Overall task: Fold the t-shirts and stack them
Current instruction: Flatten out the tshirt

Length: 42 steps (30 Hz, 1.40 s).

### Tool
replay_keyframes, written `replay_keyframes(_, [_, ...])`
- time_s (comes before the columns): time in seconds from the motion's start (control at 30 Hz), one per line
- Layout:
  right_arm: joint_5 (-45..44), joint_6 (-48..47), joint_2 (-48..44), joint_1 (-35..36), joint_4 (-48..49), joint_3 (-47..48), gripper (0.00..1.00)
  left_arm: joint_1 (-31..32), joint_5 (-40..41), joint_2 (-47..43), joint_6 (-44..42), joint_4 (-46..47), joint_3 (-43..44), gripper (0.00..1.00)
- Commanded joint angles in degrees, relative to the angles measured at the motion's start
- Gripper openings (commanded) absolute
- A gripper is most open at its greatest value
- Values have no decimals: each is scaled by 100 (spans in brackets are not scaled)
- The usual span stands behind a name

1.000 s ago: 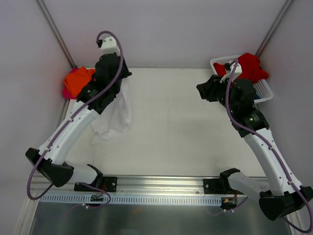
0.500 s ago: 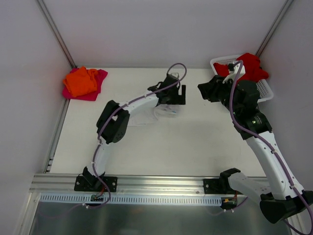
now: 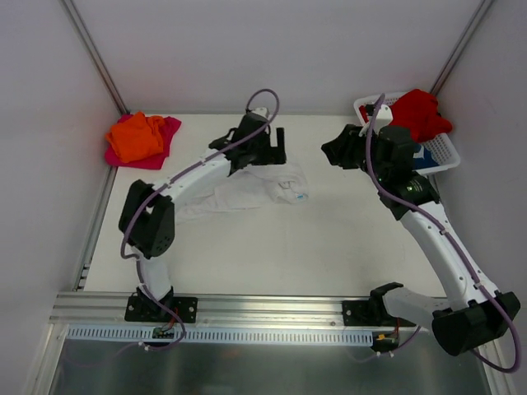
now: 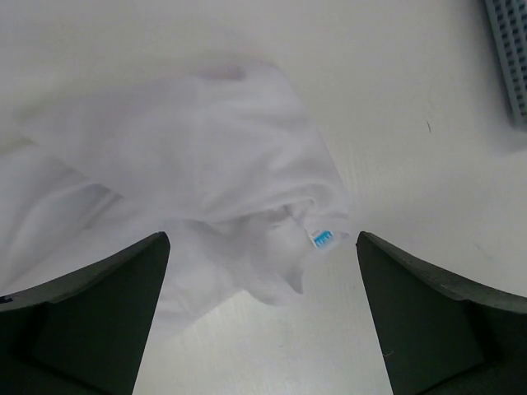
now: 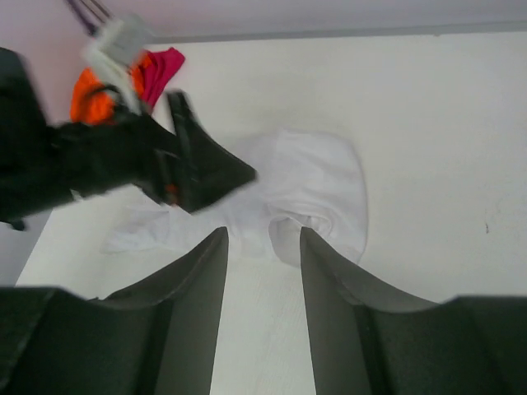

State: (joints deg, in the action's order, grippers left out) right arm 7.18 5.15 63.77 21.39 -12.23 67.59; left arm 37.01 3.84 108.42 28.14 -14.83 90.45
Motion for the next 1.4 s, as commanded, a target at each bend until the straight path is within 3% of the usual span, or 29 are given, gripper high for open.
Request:
replay_keyframes(0.0, [222,153,363,102,256,-44,43,-334,618,-1014,-274,86,-484,99])
replay_keyframes(0.17, [441,101,1373,243,134,166,43,-906,750,-1560,-134,112,-1407,99])
replay_keyframes(0.43, [1022,-110,3720,594,-701,1730,37,-1486,531,-1613,147,358,-2365,97])
replay_keyframes(0.77, [935,-181,4723,1060,-799,2460,35,-1847,663,-1833,86,463,-2805,98])
replay_keyframes(0.93, [1004,-242,5154,1148,-904,2671,44,-1961,618,-1877,43,472,-2946,98])
replay_keyframes(1.0, [1118,-251,5365,1148,-860,2750,52,-2005,601,-1912,42,472,-3007,98])
replay_keyframes(1.37, [1506,-383,5919,1113,-693,3023,52,-2102,478,-2115,-46,525,-3139,98])
